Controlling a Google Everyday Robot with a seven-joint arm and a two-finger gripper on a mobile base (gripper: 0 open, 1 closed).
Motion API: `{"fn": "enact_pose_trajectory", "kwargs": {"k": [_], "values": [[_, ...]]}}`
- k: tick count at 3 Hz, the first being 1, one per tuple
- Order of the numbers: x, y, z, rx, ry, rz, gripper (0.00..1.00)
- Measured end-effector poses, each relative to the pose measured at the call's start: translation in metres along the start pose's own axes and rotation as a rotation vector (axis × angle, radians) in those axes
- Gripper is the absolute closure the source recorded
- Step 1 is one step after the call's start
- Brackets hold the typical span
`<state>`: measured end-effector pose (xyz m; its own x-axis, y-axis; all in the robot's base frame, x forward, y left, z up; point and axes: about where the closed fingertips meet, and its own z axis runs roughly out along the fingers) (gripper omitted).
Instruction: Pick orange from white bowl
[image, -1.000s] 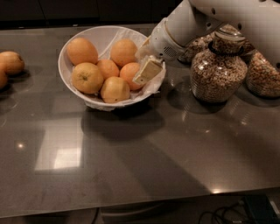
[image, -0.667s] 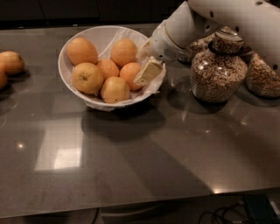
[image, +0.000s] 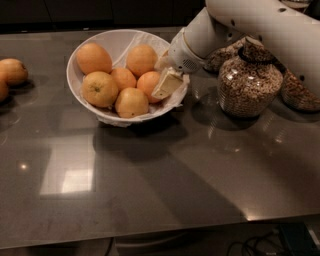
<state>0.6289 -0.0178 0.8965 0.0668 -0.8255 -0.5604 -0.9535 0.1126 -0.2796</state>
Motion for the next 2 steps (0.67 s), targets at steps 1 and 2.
{"fn": "enact_pose_trajectory", "kwargs": {"k": [1,2], "values": [[-0.0074,0.0005,0.0160,-0.017,-0.002,-0.015,0.41],[-0.0092,0.0021,0.0196,-0.026,-0.002,-0.016,0.41]]}}
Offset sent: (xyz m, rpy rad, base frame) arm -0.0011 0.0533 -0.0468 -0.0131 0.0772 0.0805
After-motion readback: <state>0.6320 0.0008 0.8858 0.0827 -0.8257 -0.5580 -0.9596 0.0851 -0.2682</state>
